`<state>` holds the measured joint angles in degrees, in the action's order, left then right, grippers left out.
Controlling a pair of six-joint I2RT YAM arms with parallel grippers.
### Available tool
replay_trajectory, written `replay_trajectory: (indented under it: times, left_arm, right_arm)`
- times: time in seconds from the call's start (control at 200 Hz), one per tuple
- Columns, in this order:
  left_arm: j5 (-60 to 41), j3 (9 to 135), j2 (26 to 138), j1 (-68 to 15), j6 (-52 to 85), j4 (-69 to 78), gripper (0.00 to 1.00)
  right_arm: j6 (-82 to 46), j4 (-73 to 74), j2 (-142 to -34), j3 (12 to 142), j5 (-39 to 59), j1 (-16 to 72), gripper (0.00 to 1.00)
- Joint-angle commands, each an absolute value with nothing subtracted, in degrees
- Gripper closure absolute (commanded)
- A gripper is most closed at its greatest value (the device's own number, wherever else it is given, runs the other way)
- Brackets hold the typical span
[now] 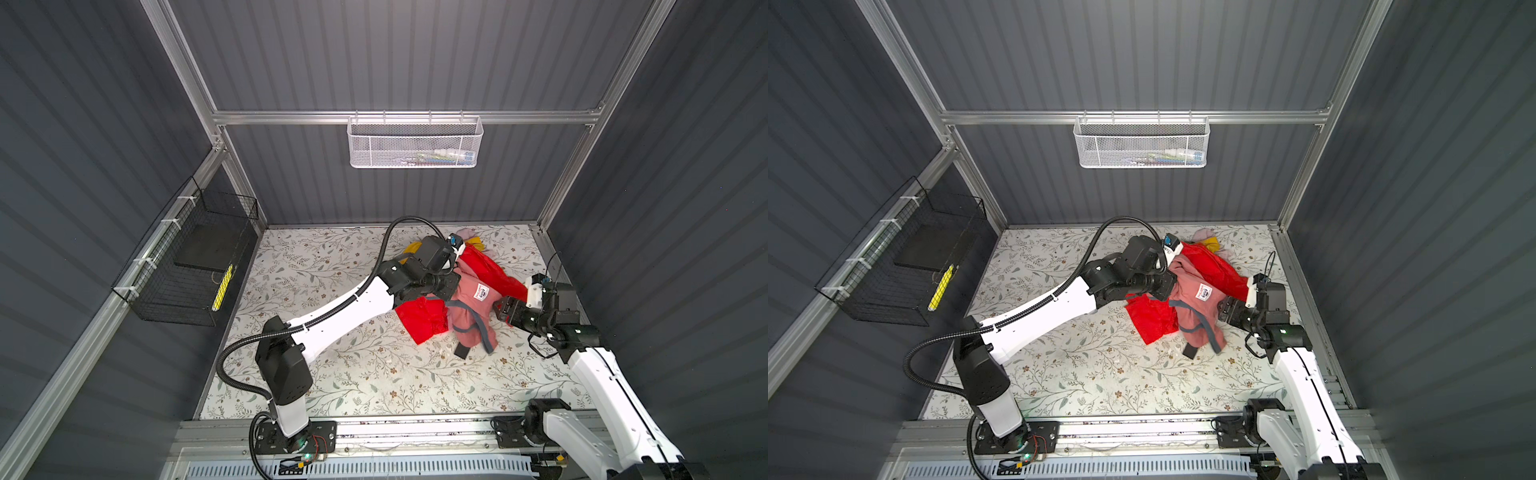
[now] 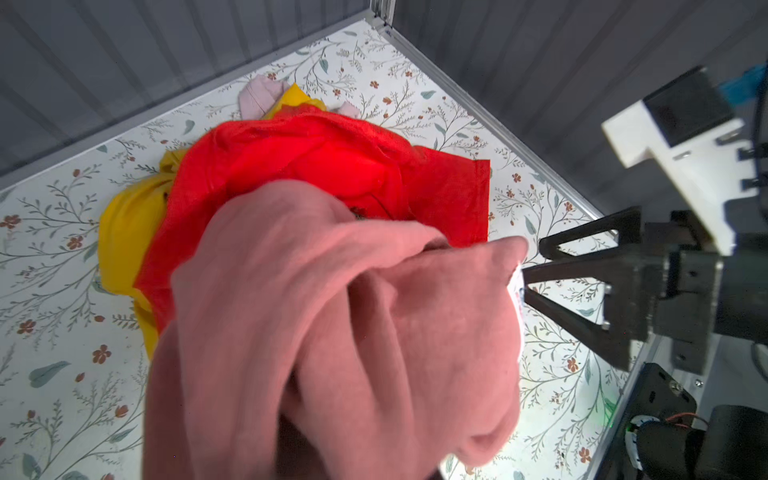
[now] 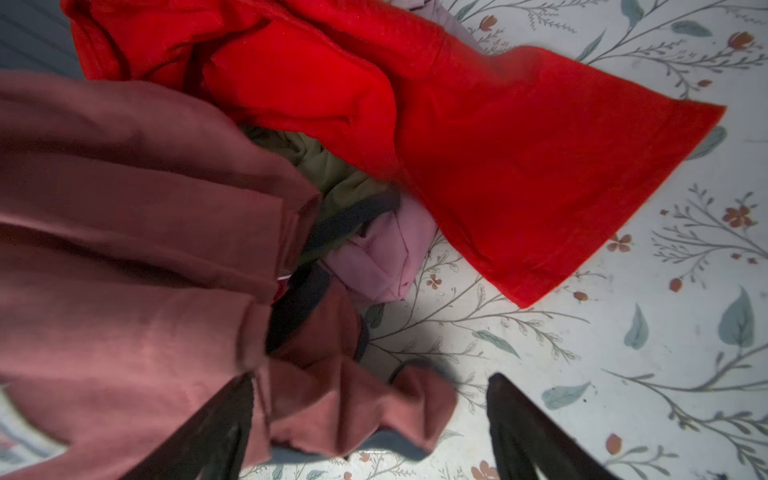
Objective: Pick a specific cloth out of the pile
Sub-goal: 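Grasp the pink sweatshirt with the left gripper and pull it off the pile, then carry the pink sweatshirt with the left gripper to the open table area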
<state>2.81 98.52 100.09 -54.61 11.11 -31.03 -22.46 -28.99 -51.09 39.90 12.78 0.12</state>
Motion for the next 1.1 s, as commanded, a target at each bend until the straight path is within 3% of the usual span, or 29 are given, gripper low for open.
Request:
replay_trajectory:
  times: [0.0, 0.08, 0.18, 0.555, 0.755, 0.936, 1.096]
  left_arm:
    - [3.5, 100.2, 96.2, -54.5, 10.1, -30.2, 0.87]
    - [3.0, 100.6, 95.5, -54.5, 9.8, -29.5, 0.85]
    - [3.4, 101.4, 94.3, -54.4, 8.5, -29.3, 1.0]
    - [18.6, 106.3, 84.7, -53.8, 0.9, -29.7, 1.0]
    - [20.1, 105.3, 82.1, -44.0, 1.2, -30.9, 1.0]
    - [27.6, 103.2, 81.5, -38.1, -1.3, -31.7, 1.0]
    - [25.3, 98.2, 82.0, -27.4, -0.2, -31.0, 1.0]
  right_arm:
    - [-21.7, -26.7, -51.4, 41.7, 13.0, -0.3, 0.12]
    - [-21.7, -26.0, -51.9, 41.9, 13.8, -0.6, 0.12]
    - [-21.4, -26.1, -52.5, 42.4, 14.5, -0.6, 0.12]
    - [-21.4, -24.9, -53.6, 42.3, 17.0, -0.6, 0.12]
    - [-21.4, -23.8, -53.6, 42.3, 18.6, -0.5, 0.13]
    - [-21.2, -23.2, -53.6, 41.9, 20.9, -0.6, 0.14]
    - [-21.2, -22.8, -54.1, 41.8, 21.3, -0.5, 0.15]
